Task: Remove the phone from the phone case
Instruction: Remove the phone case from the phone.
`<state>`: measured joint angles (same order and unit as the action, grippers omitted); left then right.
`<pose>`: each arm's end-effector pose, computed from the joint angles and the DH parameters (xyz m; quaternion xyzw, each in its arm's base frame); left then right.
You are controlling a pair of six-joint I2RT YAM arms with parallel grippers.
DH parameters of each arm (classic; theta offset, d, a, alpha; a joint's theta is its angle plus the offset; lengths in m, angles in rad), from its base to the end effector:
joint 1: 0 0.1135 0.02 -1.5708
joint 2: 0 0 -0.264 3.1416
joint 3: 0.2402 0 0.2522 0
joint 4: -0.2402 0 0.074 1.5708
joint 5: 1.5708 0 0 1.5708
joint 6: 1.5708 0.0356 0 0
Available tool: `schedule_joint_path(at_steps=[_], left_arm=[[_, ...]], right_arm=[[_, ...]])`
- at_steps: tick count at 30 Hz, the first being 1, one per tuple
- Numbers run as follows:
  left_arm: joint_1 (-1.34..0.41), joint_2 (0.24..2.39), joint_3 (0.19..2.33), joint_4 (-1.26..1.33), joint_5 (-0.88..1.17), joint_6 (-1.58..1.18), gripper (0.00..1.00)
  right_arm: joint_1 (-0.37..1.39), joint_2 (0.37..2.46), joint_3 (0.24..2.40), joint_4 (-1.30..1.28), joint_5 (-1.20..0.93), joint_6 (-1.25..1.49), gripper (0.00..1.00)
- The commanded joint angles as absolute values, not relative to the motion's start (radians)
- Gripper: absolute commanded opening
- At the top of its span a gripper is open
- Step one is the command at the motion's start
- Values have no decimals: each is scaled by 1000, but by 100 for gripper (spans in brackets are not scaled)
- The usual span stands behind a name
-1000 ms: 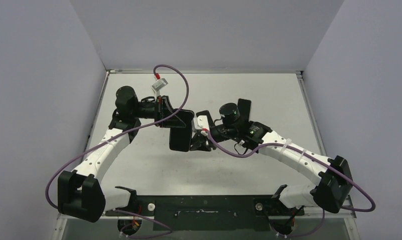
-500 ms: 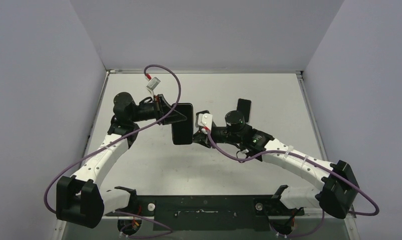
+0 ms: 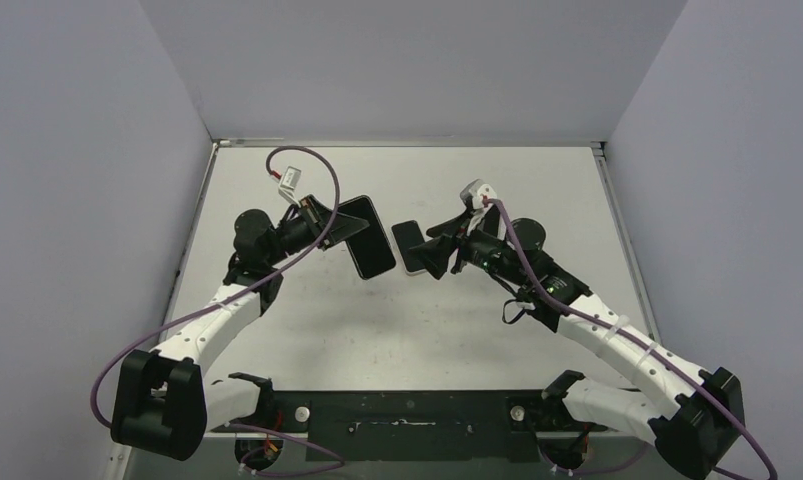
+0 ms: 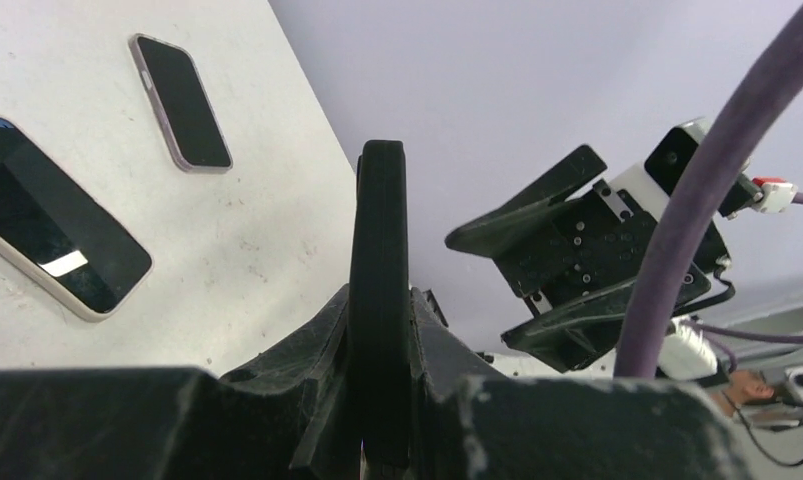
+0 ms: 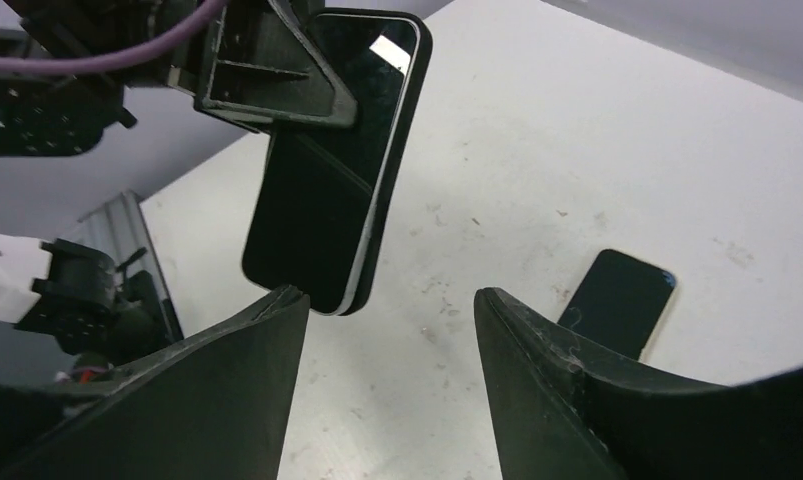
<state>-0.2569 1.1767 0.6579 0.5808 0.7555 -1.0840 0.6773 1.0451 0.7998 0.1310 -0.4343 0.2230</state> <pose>0.2461 -0.0899 0.2941 -0.0097 0.6909 -0.6188 0.3738 0.1818 0.1654 0.3284 -0.3038 0.6778 0.4276 0.5152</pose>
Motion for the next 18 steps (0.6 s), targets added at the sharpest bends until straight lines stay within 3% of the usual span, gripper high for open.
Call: schedule_joint_path(at_steps=[1, 7, 18], left_arm=[[-261, 1155, 640, 817, 632, -1218, 0], [-276, 1154, 613, 850, 564, -1271, 0], [-305, 1157, 599, 848, 505, -1291, 0]], right_arm=[[664, 1039, 793, 201, -478, 512, 65], [641, 1110, 829, 173, -530, 735, 66], [626, 1168, 804, 279, -601, 957, 55]])
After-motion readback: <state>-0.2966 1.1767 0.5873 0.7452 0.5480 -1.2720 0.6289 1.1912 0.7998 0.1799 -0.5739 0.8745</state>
